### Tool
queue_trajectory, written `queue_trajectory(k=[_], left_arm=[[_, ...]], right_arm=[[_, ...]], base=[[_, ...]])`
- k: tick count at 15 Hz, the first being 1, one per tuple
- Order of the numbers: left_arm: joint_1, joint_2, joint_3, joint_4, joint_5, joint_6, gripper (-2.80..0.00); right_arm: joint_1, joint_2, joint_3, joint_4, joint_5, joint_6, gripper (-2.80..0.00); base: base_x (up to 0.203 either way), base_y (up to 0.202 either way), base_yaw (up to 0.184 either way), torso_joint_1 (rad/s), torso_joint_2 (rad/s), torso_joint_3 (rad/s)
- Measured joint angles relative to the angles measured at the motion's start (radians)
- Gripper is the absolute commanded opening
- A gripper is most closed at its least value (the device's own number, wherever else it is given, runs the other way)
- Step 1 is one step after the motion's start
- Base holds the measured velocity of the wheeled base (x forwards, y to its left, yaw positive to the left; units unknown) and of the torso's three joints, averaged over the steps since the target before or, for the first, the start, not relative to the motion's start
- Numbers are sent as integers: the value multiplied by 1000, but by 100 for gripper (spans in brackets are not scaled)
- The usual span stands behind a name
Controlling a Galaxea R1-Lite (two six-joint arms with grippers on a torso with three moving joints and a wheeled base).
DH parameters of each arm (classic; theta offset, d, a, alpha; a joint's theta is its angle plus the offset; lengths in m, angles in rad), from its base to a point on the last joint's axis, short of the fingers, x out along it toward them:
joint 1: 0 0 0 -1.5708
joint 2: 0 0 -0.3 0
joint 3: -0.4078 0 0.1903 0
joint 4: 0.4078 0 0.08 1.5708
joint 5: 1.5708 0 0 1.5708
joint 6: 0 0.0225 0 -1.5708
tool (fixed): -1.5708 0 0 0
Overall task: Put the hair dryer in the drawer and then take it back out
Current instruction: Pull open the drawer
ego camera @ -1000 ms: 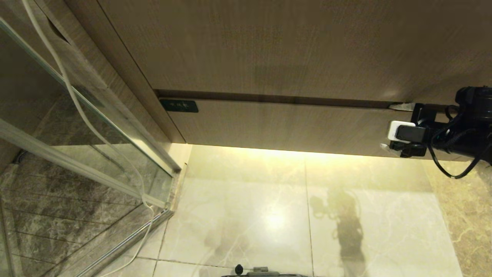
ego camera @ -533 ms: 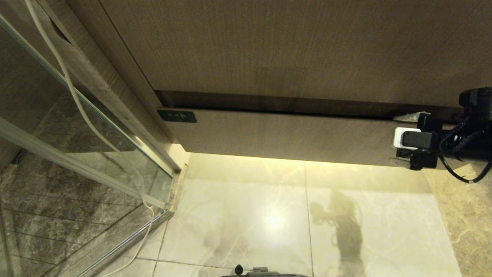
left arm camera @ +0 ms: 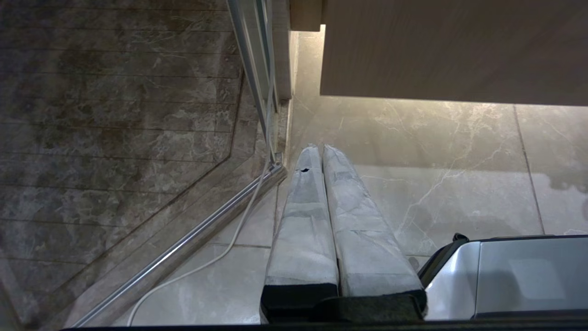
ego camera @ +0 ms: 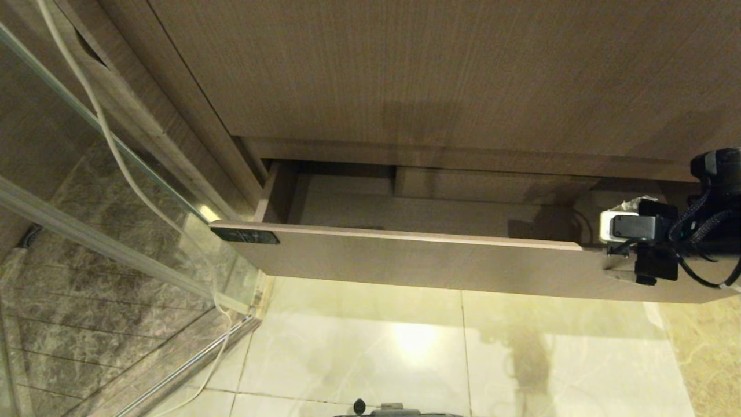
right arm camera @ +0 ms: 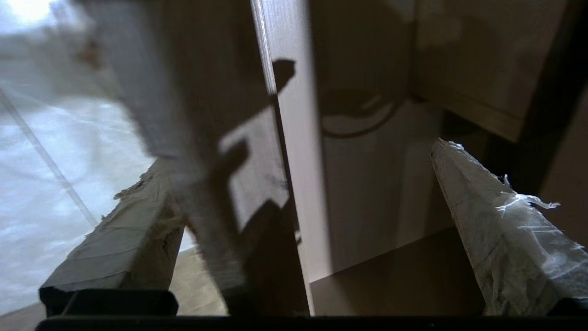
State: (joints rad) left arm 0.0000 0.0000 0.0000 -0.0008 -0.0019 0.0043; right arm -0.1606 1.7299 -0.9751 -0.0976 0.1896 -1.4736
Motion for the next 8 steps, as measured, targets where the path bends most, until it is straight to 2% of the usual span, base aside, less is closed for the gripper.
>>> queue_trajectory(k=[2, 5, 8], left_arm=[[0, 0, 0, 1, 0, 0, -280], [0, 0, 0, 1, 0, 0, -280], [0, 0, 0, 1, 0, 0, -280]], right_arm=[[-8, -19, 6, 25, 1, 24, 0], [-21, -88, 31, 152, 13, 56, 0], [-31, -157, 55, 184, 14, 62, 0]], base=[[0, 0, 0, 0, 0, 0], [0, 0, 0, 0, 0, 0], [0, 0, 0, 0, 0, 0]])
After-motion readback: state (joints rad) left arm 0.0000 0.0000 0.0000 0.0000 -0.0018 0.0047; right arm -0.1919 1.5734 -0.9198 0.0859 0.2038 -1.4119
